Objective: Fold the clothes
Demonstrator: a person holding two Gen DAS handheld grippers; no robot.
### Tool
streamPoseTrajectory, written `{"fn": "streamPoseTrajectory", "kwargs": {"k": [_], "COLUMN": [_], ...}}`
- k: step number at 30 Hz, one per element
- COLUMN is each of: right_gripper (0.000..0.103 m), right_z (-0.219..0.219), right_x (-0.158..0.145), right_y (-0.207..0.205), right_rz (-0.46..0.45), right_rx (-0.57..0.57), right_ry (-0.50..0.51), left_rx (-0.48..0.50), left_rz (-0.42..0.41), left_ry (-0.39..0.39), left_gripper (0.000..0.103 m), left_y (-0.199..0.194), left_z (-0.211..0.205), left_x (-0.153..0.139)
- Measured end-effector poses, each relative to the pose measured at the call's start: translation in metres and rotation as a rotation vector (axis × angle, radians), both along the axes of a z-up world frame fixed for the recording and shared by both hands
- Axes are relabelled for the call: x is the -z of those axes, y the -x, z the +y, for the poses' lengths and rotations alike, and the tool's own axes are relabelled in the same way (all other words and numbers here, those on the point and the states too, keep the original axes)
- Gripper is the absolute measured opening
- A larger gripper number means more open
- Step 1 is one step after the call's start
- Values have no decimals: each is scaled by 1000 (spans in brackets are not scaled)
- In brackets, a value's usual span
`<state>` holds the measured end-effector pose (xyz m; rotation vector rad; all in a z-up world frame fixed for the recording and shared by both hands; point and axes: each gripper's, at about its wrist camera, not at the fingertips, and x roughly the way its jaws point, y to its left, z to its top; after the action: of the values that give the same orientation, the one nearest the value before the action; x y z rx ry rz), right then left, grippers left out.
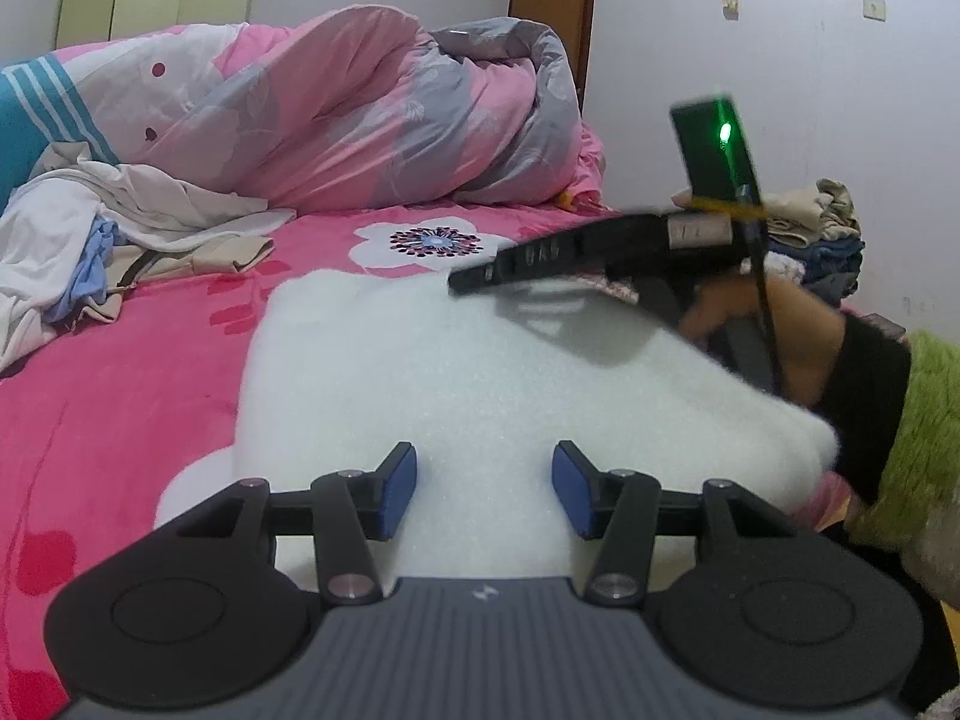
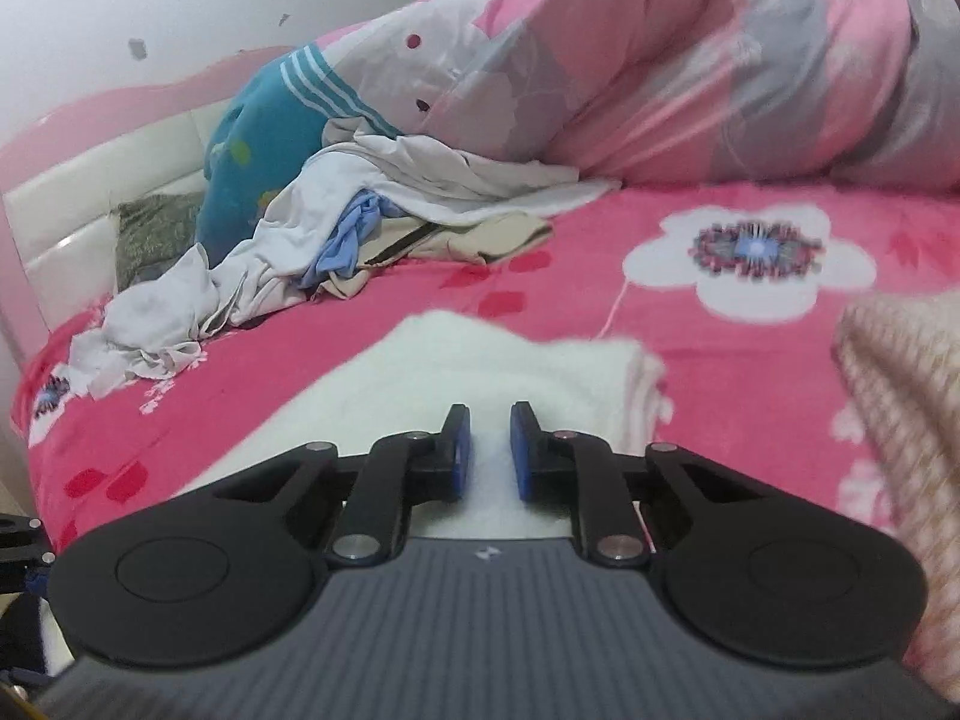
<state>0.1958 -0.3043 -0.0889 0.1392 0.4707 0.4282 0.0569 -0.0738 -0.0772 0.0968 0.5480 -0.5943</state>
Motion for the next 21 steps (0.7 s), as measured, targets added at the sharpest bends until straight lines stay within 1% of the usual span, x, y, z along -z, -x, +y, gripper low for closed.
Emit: {"fn": "streamPoseTrajectory", "kwargs": {"k": [1,3,4,5,6,7,8,10,13,14,15,17,18,20,21], "right_gripper": [13,13,13,14,14,14,14,15,17,21,29,36,44,54,57], "right_z": [0,-5,-6,-6,-8,-12,-17,-30,-54,-63,-73,-87,-92,-98,-99], "right_x": [-5,-5,0,12,22,29,31,22,15,15,17,22,26,32,35], "right_y": [1,-6,-14,-23,-29,-30,-28,-17,9,18,26,42,50,65,72], "right_rz": [-21,-24,0,46,72,79,86,102,116,131,155,223,255,309,330], "right_rx": [4,24,39,58,70,76,88,121,173,183,187,187,183,171,165], "right_ry": [0,-29,-30,-5,-11,-51,-93,-182,-309,-353,-404,-504,-549,-628,-662], "left_rx": [-3,-9,-13,-17,-19,-19,-18,-18,-18,-18,-18,-20,-21,-22,-22], "left_rz": [0,2,4,5,9,13,11,7,12,13,14,13,12,11,11], "left_ry": [0,5,6,8,8,6,0,-3,7,11,14,21,23,25,27], "left_gripper": [53,53,54,54,54,55,56,56,56,57,57,58,58,59,59], "left_y": [0,0,-1,-1,-2,-3,-3,-3,-3,-3,-4,-4,-4,-4,-4], "left_z": [0,0,0,0,0,-1,-1,-1,1,1,1,2,2,2,2], "left_x": [0,1,1,1,1,0,0,0,0,0,1,1,1,2,2]}}
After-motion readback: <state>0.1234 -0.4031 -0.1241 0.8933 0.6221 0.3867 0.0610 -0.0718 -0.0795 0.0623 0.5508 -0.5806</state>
